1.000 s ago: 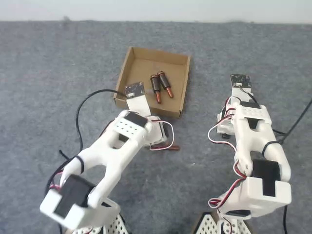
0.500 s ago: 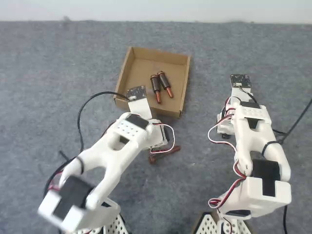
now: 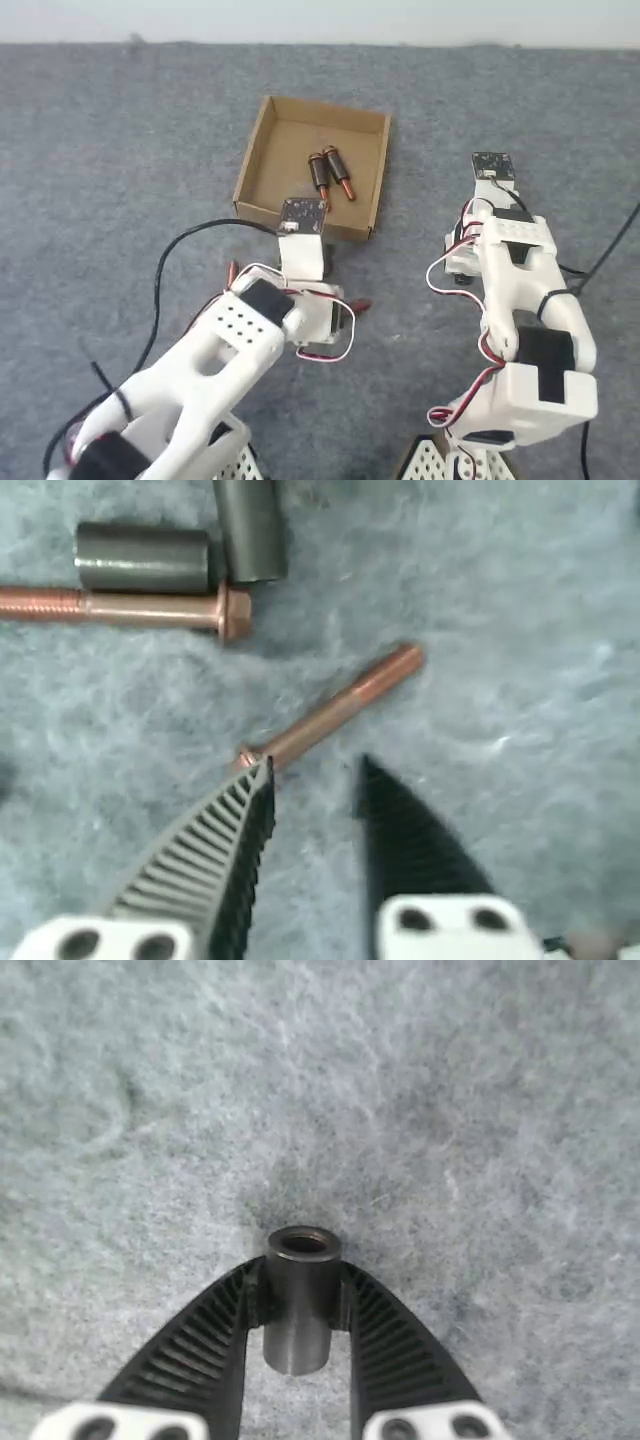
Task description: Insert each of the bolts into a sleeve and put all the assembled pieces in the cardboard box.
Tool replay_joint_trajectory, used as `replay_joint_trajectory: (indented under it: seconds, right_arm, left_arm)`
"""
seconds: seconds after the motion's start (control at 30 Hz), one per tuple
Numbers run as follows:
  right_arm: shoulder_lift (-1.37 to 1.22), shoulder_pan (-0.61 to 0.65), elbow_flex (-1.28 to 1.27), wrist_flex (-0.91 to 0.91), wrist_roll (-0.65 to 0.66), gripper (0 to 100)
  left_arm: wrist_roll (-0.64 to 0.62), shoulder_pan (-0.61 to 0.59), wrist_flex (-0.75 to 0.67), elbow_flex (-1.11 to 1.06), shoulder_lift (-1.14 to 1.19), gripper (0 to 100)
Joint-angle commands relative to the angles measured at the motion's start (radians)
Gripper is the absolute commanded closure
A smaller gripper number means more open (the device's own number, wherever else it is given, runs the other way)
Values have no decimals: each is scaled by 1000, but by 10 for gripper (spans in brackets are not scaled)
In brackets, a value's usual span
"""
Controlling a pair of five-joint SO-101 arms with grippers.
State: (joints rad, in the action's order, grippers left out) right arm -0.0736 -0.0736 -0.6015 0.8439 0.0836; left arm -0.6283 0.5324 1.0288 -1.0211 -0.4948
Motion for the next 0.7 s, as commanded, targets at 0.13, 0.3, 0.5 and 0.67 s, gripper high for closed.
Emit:
replay_joint_trajectory:
  seconds: [0.13,0.3,0.5,0.67]
  right_arm:
    - [35,13,14,-10,17,992]
    - [35,13,14,-8,17,992]
    - [35,13,14,-7,17,992]
    - [36,13,14,-5,17,992]
  left_arm:
    - [11,5,8,93,170,990]
    - [11,11,8,134,279,990]
    - [11,6,-43,182,425,990]
    - [11,3,-32,228,499,990]
